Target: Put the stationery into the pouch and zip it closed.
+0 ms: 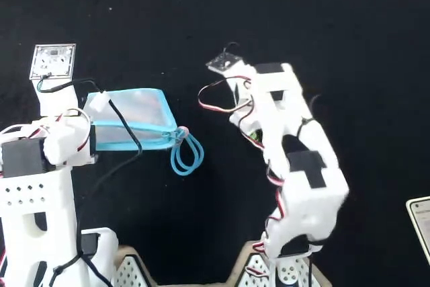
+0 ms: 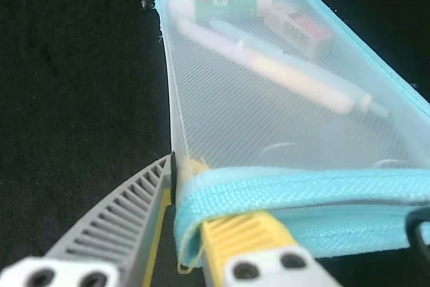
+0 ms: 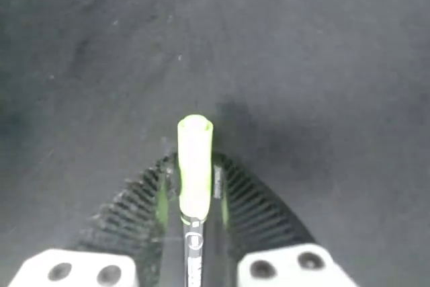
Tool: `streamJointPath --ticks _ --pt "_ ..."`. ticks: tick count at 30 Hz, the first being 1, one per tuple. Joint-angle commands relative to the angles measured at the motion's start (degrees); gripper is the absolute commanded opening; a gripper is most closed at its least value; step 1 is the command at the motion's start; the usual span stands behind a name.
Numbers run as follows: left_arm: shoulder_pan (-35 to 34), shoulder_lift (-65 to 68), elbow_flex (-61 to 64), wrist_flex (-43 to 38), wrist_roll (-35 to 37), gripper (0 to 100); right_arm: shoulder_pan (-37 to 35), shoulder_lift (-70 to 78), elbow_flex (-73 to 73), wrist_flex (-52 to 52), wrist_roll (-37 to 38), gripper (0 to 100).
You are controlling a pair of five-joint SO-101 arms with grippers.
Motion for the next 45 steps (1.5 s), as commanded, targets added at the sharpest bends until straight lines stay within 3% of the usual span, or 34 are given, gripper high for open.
streamJointPath --ticks 1,6,12,15,19,26,31,36,41,45 --pt "-0.31 0.62 -0.31 -0.88 0.53 3 -0.79 -15.78 -1.36 8.62 -4.66 1.0" --pt "-0.31 0.62 -0.31 -0.88 0.53 3 -0.88 -30.55 1.63 12.13 -8.0 1.0" --pt "-0.31 0.62 -0.31 -0.88 0.53 3 -0.88 -48.57 8.66 7.47 -8.88 1.1" --pt "-0.31 0.62 -0.31 -0.88 0.53 3 -3.16 -56.04 9.71 7.56 -14.07 1.1" --pt "-0.31 0.62 -0.31 -0.88 0.53 3 -10.81 -66.68 9.8 7.12 -20.48 1.1" --pt "-0.31 0.62 -0.31 -0.88 0.53 3 -27.96 -85.23 10.51 0.97 -21.54 1.1" --pt "-0.31 0.62 -0.31 -0.88 0.53 3 -35.25 -94.11 19.12 -10.81 -21.54 1.1" --pt "-0.31 0.62 -0.31 -0.88 0.53 3 -40.09 -100.0 32.84 -31.91 -21.54 1.1" --pt "-0.31 0.62 -0.04 -0.88 0.53 3 -40.62 -105.63 46.2 -48.44 -21.54 1.1" --pt "-0.31 0.62 0.66 -1.76 0.53 3 -40.79 -110.55 53.85 -53.27 -21.54 1.1"
